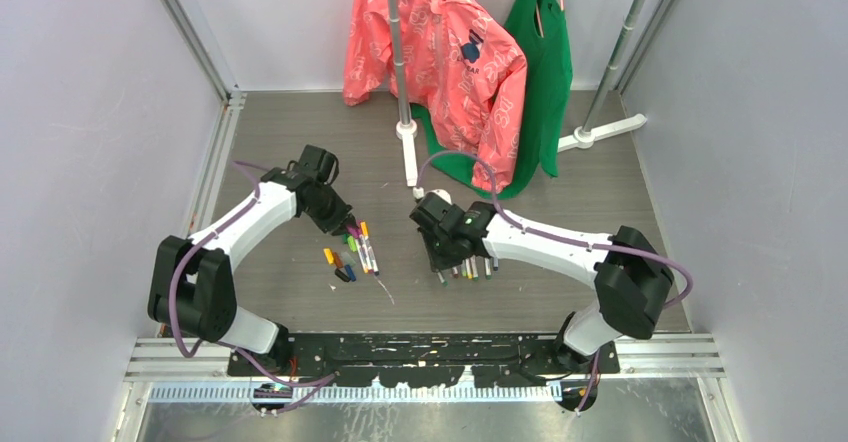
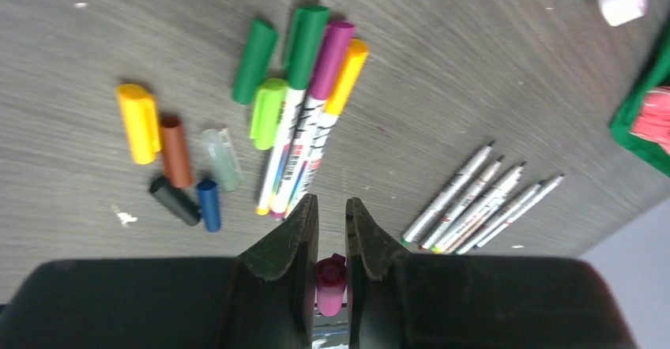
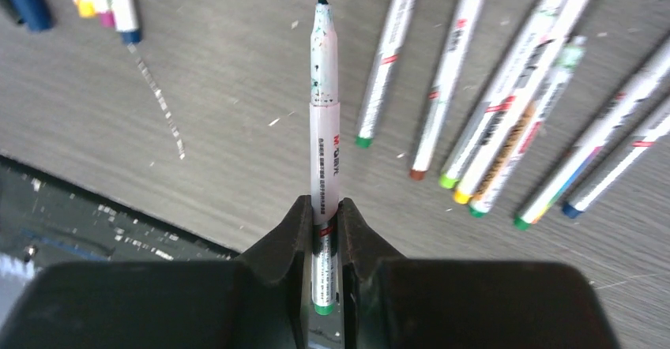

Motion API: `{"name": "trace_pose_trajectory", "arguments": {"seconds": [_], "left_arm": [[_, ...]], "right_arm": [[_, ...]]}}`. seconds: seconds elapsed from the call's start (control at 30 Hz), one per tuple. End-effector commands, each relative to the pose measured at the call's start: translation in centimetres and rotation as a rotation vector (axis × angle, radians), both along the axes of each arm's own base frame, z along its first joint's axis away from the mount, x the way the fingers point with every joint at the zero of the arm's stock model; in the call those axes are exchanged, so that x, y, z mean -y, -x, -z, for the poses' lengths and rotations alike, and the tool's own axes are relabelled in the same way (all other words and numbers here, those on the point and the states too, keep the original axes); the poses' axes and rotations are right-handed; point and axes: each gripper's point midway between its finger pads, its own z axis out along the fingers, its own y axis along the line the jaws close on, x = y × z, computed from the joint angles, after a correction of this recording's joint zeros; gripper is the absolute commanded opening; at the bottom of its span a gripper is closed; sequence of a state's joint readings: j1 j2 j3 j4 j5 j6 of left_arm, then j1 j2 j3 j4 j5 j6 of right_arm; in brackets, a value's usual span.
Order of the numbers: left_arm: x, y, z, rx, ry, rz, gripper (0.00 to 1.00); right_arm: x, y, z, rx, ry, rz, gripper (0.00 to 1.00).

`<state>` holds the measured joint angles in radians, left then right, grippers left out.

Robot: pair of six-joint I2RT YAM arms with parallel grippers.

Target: Open the pen caps

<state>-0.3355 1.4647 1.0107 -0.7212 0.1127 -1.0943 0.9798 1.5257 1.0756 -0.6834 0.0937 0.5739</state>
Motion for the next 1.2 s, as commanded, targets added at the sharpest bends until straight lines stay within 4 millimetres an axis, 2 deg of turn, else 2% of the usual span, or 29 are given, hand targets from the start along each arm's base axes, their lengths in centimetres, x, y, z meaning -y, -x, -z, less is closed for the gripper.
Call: {"name": "trace_pose_trajectory", "arguments": {"seconds": [0.0,0.23,0.6,0.93,1.17], "left_arm": [[-2.1,1.1,-0.1,-0.038,-0.128,0.021,0.03],[-3.3,2.3,1.2,-0.107,-0.207,0.023,0.10],[-3.7,3.1,2.5,-0.156,-0.233,0.028,0.16],[-3.9,3.4,2.9,-0.183,-0.246,0.028,0.20],[-4.0,3.5,3.2,-0.197,-0.254,0.021,0.21]], "right_arm": [[1.0,-3.0,-0.8,0.080,0.035,0.068,0.01],[1.7,-4.2,1.0,0.065,0.086,0.086,0.03],[1.0,-5.2,2.6,0.033,0.097,0.092,0.05],[0.8,-5.6,4.1,0.005,0.117,0.100,0.16],[0.9,-5.7,4.5,-0.002,0.122,0.106,0.24]]}}
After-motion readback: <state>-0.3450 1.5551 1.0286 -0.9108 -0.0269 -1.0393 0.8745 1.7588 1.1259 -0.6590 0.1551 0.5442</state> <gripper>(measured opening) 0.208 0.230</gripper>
